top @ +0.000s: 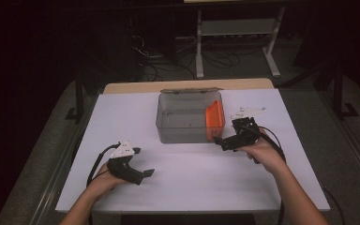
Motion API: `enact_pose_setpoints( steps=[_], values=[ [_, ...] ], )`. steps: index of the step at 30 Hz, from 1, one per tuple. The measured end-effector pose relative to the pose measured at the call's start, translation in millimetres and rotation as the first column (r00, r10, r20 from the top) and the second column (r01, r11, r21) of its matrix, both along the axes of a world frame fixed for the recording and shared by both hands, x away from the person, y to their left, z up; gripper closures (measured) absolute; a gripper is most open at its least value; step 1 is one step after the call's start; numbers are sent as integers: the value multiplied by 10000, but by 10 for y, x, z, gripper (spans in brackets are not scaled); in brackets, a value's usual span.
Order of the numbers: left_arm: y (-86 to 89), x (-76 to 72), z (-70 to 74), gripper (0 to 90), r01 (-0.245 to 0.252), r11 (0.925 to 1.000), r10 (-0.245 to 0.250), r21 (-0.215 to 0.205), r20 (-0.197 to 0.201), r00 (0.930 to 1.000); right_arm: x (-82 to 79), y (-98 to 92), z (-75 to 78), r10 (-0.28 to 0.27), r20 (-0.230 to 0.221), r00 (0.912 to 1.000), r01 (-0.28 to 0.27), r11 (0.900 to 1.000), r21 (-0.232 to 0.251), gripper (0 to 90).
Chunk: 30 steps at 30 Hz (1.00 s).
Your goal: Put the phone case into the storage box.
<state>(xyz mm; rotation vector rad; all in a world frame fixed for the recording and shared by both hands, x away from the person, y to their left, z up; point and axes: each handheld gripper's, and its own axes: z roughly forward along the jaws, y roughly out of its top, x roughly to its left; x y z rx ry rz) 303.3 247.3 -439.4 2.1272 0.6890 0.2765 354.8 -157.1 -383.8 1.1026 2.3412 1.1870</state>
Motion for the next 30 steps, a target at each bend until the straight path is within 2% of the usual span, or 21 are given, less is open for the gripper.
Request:
enact_pose_setpoints(
  steps=[13,30],
  values=[
    [-7,-7,1,0,45,10000,-45,-6,10,10000,-167,-28,-164,122,-95,9999,-122,9999,17,0],
    [-20,-24,12,0,112,9999,-112,-4,67,9999,-437,-86,-384,104,6,9999,-104,9999,48,0]
  ],
)
